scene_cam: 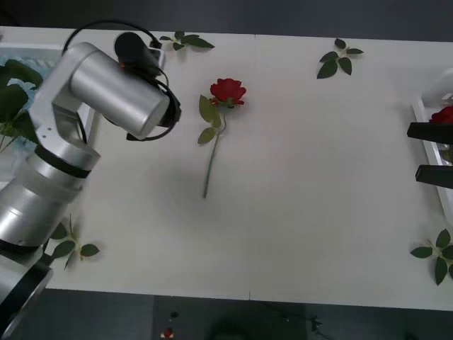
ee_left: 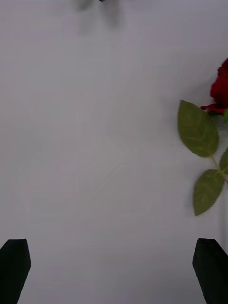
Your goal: Put the red flowers into the right box and the blue flowers into the left box
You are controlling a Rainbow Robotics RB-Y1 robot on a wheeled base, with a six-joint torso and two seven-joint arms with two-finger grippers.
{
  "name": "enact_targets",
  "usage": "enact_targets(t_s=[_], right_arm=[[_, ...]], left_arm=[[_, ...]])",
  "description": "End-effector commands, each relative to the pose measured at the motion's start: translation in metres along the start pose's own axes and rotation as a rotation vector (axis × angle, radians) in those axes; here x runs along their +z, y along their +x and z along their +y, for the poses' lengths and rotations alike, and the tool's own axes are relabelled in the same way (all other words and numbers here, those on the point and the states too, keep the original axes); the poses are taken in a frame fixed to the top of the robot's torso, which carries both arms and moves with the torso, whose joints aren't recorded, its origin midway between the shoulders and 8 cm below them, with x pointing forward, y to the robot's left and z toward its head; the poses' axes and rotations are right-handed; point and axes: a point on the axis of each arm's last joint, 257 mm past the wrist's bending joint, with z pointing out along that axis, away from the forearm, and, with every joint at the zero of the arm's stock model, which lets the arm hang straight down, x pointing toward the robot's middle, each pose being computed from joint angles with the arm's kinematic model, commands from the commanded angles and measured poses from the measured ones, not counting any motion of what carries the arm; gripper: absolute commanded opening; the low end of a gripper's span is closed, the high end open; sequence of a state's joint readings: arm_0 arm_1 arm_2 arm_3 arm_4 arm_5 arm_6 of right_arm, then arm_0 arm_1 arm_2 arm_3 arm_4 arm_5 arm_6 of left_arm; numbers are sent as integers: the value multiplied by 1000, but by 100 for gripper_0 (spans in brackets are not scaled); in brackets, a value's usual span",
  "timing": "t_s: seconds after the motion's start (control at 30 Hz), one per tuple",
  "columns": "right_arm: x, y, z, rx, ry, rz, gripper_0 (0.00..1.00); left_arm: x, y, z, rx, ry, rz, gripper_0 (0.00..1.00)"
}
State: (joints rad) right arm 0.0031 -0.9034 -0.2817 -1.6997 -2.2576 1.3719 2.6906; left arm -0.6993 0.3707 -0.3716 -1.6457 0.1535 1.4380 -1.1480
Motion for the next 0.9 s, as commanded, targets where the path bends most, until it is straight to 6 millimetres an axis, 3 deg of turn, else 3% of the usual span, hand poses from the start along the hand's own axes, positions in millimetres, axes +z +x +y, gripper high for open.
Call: enact_targets(t_s=[0.03,0.13,0.3,0.5,0.67,0.9], right_arm=[[1,-7,6,-38,-16,-1,100],[1,-7,6,-38,-16,-1,100],[1,-7,6,-38,-16,-1,100],[1,-7,6,-38,-16,-1,100],[1,-7,6,-38,-16,-1,100],[1,-7,6,-38,-16,-1,100]], left_arm=[[11,-26,-30,-41,55,-79,99],[30,-30,-52,-47,118,-124,99],[55,-30,-68,-21,163,-184,100],[81,-12,-84,49,190,-216,100],[84,1,-101,108,209,-212,100],[79,2,-125,175,241,-229,100]])
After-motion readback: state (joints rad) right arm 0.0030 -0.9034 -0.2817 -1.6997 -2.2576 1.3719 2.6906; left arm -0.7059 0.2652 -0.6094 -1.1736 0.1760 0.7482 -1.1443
